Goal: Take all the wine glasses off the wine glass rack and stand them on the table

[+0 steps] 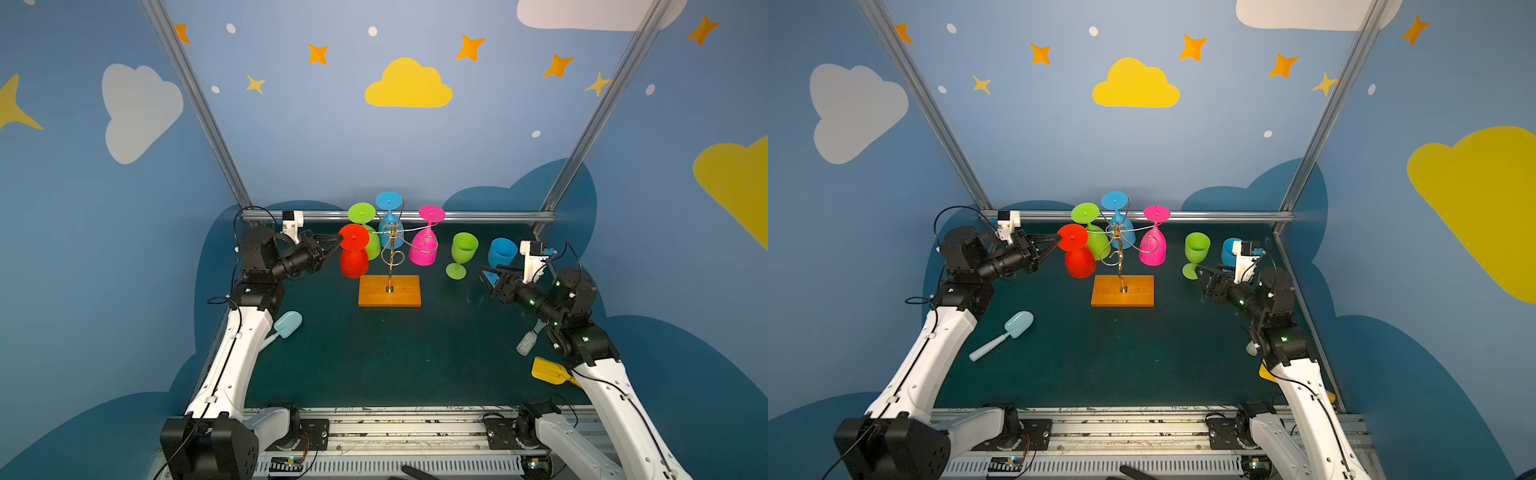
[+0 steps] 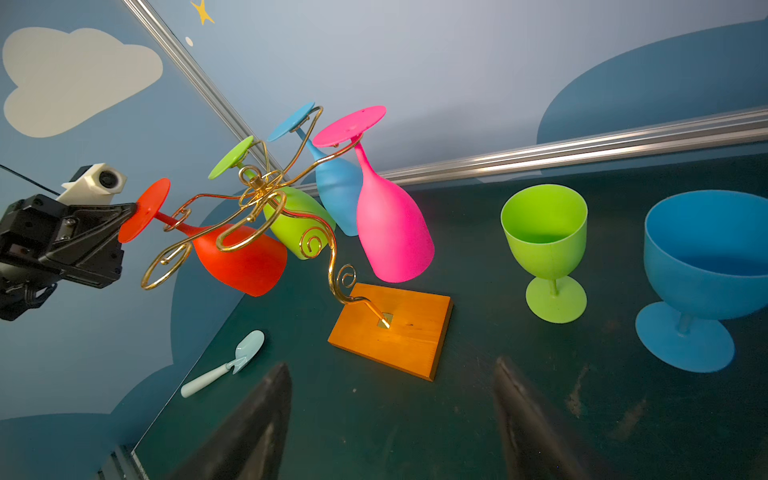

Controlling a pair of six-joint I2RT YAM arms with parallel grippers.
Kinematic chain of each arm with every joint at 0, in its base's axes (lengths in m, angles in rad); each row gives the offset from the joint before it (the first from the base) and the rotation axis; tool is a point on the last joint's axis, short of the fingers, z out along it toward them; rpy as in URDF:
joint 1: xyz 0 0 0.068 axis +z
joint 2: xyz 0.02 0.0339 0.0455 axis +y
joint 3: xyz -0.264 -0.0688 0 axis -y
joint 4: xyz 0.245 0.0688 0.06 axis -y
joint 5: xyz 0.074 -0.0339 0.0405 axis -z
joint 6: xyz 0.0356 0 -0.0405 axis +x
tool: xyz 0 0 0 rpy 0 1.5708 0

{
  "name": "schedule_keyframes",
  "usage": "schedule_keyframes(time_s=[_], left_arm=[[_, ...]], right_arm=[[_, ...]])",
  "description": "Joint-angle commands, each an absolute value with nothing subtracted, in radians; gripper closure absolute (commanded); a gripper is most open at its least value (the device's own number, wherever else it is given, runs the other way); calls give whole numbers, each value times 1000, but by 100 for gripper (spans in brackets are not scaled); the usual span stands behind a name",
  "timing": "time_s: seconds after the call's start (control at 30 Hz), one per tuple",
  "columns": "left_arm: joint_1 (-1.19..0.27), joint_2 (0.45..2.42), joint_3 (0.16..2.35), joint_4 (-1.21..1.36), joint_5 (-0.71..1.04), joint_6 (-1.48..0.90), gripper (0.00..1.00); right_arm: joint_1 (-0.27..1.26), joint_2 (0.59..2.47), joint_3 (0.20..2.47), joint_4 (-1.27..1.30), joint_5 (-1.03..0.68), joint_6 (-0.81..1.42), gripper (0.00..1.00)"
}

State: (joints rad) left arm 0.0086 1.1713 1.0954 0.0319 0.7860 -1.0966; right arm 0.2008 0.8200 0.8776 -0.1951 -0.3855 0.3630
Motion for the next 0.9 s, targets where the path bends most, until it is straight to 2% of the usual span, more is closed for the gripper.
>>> schedule_keyframes(time_s=[0.0, 0.87], left_arm=[[12, 1164, 1107, 52, 788, -1085, 97], [-46, 1267, 1173, 101, 743, -1087, 97]], right_arm=[[203, 802, 870, -205, -376, 353, 24], [204, 780, 870, -216, -360, 342, 24]])
